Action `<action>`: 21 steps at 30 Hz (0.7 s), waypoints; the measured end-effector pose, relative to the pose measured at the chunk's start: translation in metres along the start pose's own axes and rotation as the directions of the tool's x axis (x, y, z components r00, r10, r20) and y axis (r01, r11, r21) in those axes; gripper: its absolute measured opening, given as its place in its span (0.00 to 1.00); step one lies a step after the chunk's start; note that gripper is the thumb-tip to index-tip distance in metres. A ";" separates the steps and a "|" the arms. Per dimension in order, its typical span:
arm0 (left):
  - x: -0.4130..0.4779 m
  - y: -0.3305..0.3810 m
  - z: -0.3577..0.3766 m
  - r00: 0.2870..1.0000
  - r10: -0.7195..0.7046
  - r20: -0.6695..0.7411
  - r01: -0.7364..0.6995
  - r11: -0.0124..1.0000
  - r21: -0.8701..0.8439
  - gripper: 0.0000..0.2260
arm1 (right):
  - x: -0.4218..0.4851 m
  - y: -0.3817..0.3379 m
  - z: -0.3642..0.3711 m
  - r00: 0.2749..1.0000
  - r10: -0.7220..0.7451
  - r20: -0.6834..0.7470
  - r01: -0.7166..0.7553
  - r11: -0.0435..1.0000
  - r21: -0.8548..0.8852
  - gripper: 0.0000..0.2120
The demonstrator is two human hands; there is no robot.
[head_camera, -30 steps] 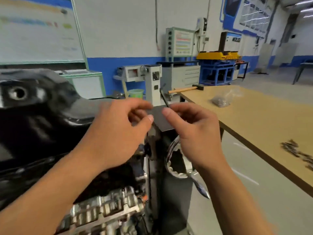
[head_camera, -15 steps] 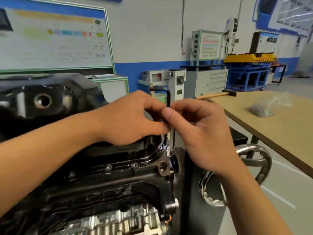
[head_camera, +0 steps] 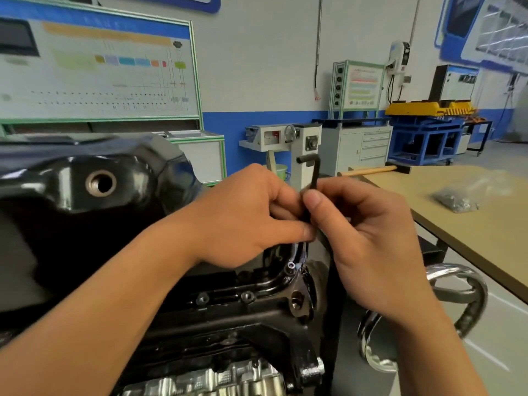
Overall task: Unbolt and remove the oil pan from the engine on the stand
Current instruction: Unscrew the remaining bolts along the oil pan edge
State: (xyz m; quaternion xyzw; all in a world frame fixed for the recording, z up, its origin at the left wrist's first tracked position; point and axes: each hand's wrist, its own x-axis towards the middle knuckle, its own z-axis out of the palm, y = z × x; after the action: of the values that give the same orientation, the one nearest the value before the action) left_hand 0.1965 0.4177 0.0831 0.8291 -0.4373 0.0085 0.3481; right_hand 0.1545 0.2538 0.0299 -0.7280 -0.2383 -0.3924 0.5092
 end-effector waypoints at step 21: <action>0.001 -0.003 0.010 0.991 -0.060 -0.119 0.085 0.972 0.219 0.06 | -0.012 0.013 0.010 0.990 0.135 -0.039 -0.125 0.972 0.200 0.06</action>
State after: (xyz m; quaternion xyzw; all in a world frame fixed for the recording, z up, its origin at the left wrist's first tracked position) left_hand 0.1964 0.4128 0.0739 0.8767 -0.3829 0.0913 0.2765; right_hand 0.1609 0.2593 0.0110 -0.6775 -0.2146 -0.3515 0.6095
